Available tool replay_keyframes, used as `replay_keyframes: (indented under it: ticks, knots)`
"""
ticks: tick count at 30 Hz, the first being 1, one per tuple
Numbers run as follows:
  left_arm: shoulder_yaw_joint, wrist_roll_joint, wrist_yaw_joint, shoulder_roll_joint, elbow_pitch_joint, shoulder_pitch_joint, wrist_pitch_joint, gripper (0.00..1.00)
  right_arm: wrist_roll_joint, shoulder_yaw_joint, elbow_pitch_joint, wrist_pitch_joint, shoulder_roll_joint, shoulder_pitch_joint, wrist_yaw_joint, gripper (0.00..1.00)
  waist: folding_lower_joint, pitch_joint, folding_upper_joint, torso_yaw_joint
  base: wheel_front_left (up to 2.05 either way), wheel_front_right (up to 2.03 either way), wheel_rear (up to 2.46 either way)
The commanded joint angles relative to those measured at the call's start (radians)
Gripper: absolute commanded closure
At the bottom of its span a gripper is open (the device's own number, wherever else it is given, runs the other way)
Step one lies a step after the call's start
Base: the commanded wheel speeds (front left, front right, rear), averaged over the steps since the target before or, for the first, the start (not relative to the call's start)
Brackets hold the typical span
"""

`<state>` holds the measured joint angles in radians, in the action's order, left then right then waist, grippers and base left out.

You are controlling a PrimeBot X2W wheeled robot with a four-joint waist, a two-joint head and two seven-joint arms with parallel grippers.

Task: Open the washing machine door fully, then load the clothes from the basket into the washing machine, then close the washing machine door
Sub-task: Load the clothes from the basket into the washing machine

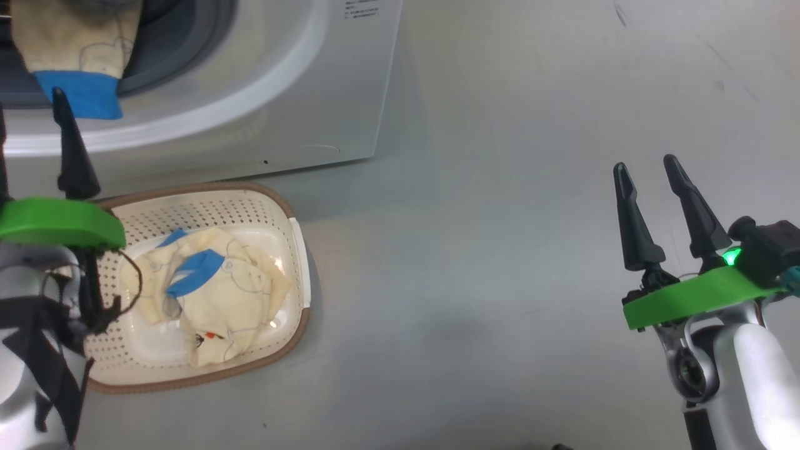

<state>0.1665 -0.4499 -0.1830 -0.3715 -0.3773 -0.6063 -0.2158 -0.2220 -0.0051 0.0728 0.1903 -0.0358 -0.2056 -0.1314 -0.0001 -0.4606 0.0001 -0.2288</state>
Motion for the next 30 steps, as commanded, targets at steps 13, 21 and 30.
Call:
replay_keyframes:
  ticks: [13, 21, 30]
  knots:
    - [0.039, 0.018, -0.043, 0.062, 0.160, 0.262, -0.032, 0.00, 0.065, -0.057, -0.122, -0.095, -0.014, 0.111, 0.001, 0.00, 0.0001, 0.173, -0.0001, 0.122, 0.00, 0.00, 0.00]
    - [0.060, 0.026, -0.048, 0.097, 0.181, 0.388, -0.042, 0.00, 0.084, -0.075, -0.164, -0.142, -0.014, 0.182, 0.001, 0.00, 0.0001, 0.272, -0.0001, 0.156, 0.00, 0.00, 0.00]
    - [0.076, 0.040, -0.065, 0.112, 0.239, 0.496, -0.044, 0.00, 0.090, -0.077, -0.191, -0.172, -0.014, 0.239, 0.001, 0.00, 0.0001, 0.348, -0.0001, 0.192, 0.00, 0.00, 0.00]
